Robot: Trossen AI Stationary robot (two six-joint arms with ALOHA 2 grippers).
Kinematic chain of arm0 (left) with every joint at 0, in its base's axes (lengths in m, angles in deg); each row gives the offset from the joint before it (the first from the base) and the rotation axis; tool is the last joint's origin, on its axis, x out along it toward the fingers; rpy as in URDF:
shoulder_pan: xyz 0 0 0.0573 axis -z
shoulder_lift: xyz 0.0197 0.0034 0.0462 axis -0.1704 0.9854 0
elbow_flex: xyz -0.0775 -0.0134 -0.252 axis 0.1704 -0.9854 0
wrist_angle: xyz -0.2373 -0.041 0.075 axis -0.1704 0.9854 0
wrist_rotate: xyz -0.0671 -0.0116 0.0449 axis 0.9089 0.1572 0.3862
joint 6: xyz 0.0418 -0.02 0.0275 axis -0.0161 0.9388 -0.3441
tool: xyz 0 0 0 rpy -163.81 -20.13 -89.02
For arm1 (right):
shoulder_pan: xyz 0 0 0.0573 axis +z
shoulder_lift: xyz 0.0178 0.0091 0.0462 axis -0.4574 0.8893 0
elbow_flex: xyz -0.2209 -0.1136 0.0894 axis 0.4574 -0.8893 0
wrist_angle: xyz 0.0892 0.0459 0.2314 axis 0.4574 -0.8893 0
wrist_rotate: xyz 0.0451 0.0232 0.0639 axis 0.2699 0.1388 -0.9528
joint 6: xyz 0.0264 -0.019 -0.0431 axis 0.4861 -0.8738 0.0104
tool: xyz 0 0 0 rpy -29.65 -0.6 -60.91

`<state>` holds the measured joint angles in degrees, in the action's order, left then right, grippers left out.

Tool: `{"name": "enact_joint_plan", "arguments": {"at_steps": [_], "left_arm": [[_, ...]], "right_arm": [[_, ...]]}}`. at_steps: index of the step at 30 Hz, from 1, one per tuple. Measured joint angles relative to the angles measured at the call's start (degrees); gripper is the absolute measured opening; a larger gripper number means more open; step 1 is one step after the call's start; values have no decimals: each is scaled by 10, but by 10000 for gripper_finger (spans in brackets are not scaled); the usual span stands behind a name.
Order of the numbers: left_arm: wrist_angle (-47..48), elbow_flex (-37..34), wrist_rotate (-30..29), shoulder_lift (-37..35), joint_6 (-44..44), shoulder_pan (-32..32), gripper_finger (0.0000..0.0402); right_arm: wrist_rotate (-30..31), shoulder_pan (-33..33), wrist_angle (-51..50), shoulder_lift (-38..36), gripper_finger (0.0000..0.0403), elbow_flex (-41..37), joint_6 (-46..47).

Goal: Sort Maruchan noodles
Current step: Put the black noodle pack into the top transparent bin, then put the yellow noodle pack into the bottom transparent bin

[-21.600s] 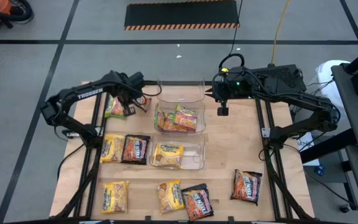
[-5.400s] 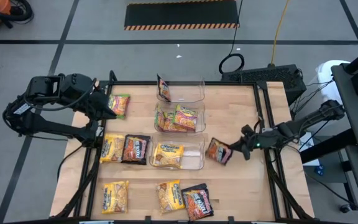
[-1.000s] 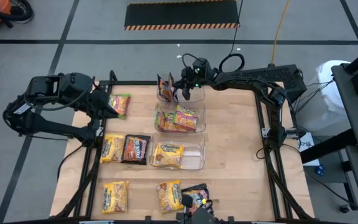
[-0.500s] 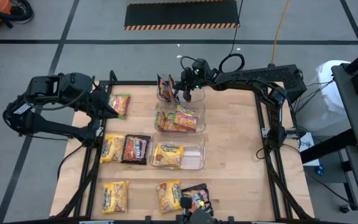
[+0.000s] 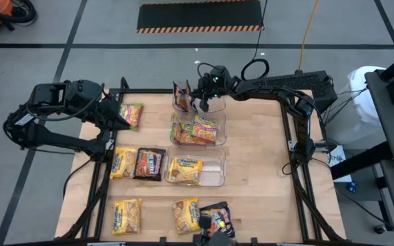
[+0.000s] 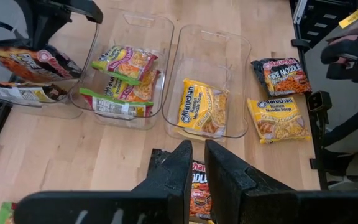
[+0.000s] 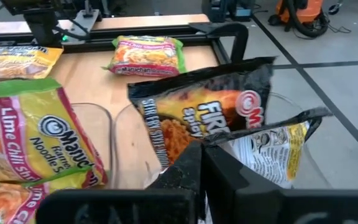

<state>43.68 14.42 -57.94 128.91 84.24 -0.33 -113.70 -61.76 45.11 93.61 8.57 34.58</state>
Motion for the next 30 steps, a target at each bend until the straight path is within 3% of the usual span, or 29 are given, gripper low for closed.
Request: {"name": "enact_joint_plan", "arguments": {"at_steps": [9, 17, 23, 30], "left_arm": [[0, 0, 0, 0, 2, 0, 49], [0, 0, 0, 0, 12, 0, 49], [0, 0, 0, 0, 12, 0, 49], [32, 0, 0, 0, 21, 0, 49]], "right_arm": [[-1, 15, 1, 0, 63, 0, -10], [1, 28, 45, -10, 84, -1, -29], [3, 40, 55, -64, 82, -1, -30], [33, 67, -50, -165, 82, -1, -73]]}}
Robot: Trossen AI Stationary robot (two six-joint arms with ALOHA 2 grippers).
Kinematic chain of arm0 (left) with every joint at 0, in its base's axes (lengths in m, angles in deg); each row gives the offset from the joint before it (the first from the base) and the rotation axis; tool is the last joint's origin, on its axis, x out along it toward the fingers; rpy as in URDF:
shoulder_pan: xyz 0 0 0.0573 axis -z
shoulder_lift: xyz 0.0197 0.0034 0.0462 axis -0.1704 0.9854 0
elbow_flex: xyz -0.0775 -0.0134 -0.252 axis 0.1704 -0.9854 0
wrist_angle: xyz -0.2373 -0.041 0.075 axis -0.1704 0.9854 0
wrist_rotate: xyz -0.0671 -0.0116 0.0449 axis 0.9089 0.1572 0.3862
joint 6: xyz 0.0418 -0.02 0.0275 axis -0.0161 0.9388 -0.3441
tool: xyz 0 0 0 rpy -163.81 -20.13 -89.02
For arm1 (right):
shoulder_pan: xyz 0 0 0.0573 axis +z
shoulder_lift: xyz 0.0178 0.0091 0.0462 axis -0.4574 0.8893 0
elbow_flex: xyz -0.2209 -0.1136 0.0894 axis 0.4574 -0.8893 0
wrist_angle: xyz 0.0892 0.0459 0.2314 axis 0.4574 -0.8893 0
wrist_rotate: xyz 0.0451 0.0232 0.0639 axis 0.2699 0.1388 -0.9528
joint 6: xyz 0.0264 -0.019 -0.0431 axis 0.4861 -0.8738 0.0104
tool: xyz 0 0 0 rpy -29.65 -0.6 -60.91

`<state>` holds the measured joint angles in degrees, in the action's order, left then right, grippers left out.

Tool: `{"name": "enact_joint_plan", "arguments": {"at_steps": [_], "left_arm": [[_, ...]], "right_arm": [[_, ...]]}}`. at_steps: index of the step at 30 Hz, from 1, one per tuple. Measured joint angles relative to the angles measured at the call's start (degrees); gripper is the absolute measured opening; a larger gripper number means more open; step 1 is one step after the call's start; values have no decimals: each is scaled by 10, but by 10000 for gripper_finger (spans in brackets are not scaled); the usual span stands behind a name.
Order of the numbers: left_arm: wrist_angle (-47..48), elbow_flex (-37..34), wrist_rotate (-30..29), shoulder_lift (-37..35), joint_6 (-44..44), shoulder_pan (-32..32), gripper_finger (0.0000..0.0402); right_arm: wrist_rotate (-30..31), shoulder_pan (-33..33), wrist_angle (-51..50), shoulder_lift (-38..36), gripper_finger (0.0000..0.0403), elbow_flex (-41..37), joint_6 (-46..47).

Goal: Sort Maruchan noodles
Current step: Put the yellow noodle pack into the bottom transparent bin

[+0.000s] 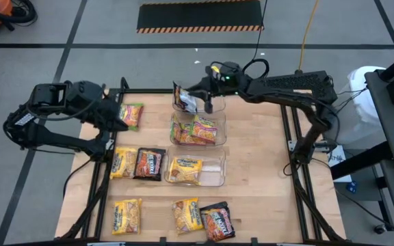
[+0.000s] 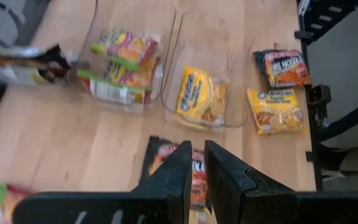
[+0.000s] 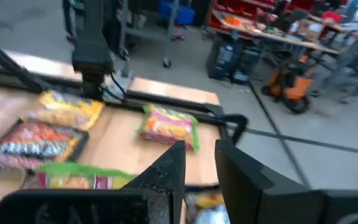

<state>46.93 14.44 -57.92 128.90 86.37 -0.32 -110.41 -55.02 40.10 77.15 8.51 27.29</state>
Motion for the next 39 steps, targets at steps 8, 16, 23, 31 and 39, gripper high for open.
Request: {"name": "enact_joint_plan", "arguments": {"at_steps": [8, 16, 23, 31, 39], "left_arm": [[28, 0, 0, 0, 59, 0, 49], [28, 0, 0, 4, 66, 0, 49], [28, 0, 33, 18, 72, 2, 49], [71, -32, 87, 23, 156, 69, 49], [66, -137, 89, 20, 186, 170, 49]], "right_arm": [[132, 36, -137, -138, 83, 0, -63], [196, 66, -213, -232, 82, 0, -44], [256, 94, -261, -270, 82, 0, -41], [256, 118, -285, -290, 82, 0, -17], [256, 126, -285, -290, 83, 0, -17]]}}
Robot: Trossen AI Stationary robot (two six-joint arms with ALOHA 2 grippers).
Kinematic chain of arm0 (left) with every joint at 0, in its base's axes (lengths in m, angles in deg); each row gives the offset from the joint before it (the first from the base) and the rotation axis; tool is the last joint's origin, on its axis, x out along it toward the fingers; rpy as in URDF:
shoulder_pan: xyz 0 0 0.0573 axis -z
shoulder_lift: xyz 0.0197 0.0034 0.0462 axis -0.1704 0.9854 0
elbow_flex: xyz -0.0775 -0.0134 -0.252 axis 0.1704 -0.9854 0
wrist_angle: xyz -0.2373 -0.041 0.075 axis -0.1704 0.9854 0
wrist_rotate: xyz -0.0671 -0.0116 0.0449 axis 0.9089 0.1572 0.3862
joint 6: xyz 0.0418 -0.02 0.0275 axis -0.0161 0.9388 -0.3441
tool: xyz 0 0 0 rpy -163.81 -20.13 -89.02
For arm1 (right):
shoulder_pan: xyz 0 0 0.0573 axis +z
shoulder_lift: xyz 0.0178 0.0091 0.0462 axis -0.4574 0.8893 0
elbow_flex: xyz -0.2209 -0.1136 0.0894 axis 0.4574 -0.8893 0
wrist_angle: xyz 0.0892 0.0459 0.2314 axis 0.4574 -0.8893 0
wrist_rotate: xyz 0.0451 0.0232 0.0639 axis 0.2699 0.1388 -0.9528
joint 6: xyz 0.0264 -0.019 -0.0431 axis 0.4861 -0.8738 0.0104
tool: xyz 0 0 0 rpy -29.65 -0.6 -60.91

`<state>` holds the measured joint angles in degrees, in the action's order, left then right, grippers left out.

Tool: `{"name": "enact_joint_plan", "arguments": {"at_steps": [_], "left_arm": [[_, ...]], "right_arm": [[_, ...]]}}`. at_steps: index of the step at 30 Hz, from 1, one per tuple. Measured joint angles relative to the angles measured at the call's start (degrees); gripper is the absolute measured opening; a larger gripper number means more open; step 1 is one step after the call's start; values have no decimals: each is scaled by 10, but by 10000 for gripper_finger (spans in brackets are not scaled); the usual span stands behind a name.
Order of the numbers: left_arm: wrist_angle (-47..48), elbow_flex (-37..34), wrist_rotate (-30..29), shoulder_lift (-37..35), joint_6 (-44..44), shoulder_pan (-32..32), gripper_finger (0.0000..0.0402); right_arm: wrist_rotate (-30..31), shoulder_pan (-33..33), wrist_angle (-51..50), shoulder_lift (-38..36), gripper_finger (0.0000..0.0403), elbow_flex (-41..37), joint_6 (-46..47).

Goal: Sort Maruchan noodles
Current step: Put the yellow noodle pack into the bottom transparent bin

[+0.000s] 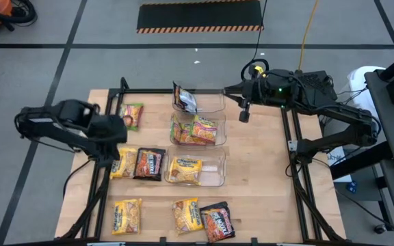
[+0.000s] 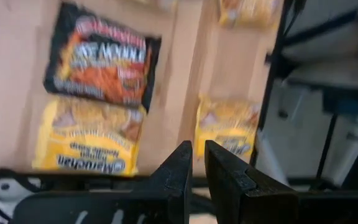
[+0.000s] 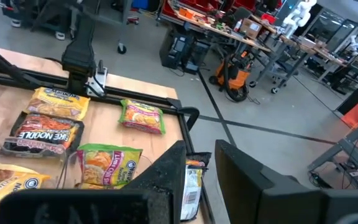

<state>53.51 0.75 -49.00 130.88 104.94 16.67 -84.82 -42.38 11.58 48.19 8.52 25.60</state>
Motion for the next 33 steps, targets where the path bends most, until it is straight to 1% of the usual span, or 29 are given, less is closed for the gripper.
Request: {"name": "enact_joint_plan", "arguments": {"at_steps": [4, 10, 13, 17, 22, 26, 33], "left_arm": [[-37, -58, 4, -1, 18, 45, 49], [-182, -159, 42, -1, 50, 98, 49], [-248, -199, 46, 0, 67, 119, 49], [-309, -237, 47, -1, 113, 140, 49], [-345, -277, 46, -1, 176, 155, 49], [-344, -303, 44, -1, 228, 162, 49], [-358, -315, 60, -1, 206, 164, 44]], "right_arm": [[0, 0, 0, -1, 83, 0, 0], [0, 0, -2, -2, 82, 0, 0], [0, 0, -2, -2, 82, 0, 0], [0, 0, -7, -2, 82, 0, -2], [0, 0, -12, -2, 82, 0, -4], [0, -1, -12, -2, 82, 0, -4], [0, -1, -12, -2, 82, 0, -6]]}}
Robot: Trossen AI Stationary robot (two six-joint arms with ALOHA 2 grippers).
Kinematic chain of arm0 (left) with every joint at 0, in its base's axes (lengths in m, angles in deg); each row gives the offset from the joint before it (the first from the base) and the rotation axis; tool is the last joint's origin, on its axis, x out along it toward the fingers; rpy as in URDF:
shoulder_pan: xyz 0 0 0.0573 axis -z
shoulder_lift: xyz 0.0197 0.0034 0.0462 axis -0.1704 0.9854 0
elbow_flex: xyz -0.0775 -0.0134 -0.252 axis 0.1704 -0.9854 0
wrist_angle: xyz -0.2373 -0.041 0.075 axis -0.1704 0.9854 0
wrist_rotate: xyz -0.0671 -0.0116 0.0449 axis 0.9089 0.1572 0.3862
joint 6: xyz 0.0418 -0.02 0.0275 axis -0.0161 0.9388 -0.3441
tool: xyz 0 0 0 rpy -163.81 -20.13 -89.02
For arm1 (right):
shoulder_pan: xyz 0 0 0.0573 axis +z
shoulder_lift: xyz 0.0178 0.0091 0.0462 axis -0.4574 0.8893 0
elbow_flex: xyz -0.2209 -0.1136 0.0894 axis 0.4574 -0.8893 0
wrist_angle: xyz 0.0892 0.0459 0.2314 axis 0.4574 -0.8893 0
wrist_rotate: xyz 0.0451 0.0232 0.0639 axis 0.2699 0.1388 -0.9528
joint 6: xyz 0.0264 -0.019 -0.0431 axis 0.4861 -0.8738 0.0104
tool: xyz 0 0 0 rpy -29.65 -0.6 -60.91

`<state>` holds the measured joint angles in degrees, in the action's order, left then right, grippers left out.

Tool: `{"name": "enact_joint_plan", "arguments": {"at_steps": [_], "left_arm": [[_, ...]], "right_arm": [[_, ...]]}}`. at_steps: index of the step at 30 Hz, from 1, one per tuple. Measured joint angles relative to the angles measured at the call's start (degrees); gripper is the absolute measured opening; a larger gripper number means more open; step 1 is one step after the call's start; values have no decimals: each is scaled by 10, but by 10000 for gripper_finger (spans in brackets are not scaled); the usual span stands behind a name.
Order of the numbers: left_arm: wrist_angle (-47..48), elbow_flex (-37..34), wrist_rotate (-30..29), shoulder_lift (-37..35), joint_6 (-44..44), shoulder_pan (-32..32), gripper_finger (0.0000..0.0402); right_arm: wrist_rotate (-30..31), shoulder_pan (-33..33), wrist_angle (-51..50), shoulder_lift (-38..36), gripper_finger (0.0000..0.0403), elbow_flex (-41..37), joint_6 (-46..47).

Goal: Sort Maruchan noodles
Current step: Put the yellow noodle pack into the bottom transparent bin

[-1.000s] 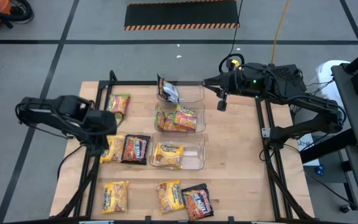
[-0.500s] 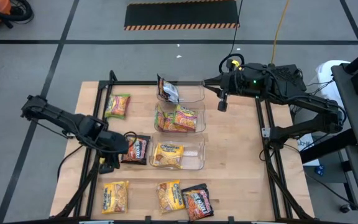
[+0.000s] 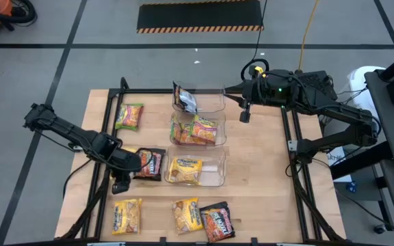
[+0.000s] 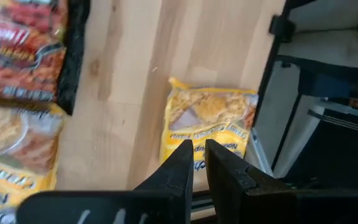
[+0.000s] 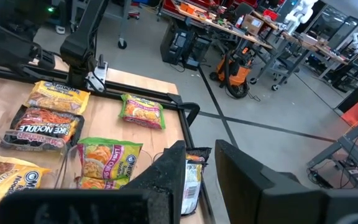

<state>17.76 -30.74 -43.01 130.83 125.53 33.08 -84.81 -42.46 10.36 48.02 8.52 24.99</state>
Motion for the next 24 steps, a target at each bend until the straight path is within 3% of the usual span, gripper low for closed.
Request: {"name": "enact_joint_plan", "arguments": {"at_steps": [6, 12, 24], "left_arm": [[-50, 0, 4, 0, -1, 1, 7], [-42, 0, -22, 5, 45, 1, 29], [-45, 0, -26, 8, 43, 21, 66]], "right_arm": [[0, 0, 0, 0, 82, 0, 0], [0, 0, 0, 0, 82, 0, 0], [0, 0, 0, 0, 82, 0, 0]]}}
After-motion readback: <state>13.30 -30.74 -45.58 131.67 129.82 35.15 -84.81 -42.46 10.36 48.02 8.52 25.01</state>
